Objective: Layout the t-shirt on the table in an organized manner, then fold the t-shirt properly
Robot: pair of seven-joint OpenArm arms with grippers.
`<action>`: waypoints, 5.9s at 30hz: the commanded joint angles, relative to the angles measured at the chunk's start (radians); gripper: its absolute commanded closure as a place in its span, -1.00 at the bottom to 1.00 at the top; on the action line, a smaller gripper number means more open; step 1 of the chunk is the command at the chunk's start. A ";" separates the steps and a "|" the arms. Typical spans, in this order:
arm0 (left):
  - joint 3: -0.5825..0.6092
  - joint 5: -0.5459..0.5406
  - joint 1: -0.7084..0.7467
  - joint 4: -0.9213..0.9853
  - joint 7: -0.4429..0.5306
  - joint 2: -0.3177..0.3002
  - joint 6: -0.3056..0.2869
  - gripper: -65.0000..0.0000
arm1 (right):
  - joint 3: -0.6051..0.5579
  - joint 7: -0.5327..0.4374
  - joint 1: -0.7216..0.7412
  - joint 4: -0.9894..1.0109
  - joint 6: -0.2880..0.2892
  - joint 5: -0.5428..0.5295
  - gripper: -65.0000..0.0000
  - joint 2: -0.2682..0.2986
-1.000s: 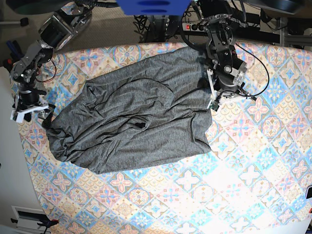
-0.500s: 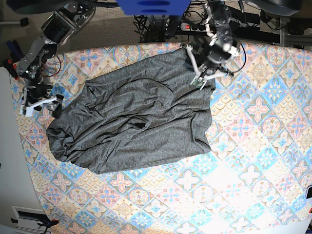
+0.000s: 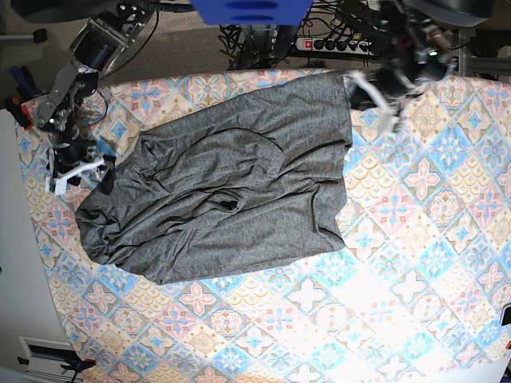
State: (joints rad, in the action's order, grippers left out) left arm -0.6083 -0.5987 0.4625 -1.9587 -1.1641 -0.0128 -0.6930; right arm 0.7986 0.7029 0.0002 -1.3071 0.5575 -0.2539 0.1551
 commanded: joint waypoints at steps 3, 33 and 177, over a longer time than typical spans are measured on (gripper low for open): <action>-0.101 -0.022 0.009 0.015 0.017 0.000 -0.005 0.89 | 0.005 -0.016 0.004 -0.018 0.003 -0.012 -0.68 0.019; 0.090 0.216 0.057 0.060 0.094 0.109 -0.005 0.47 | 0.003 -0.016 0.002 -0.018 0.003 -0.011 -0.68 0.022; 0.124 0.328 -0.092 -0.124 -0.072 -0.020 -0.005 1.00 | 0.190 0.171 -0.061 -0.125 0.141 0.074 1.00 0.047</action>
State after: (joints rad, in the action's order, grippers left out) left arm -0.4873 -0.2562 0.3790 -2.0628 -1.2602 -0.0307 -0.6994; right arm 0.9852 0.8925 -0.0700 -1.4128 0.6926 -0.1696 0.1829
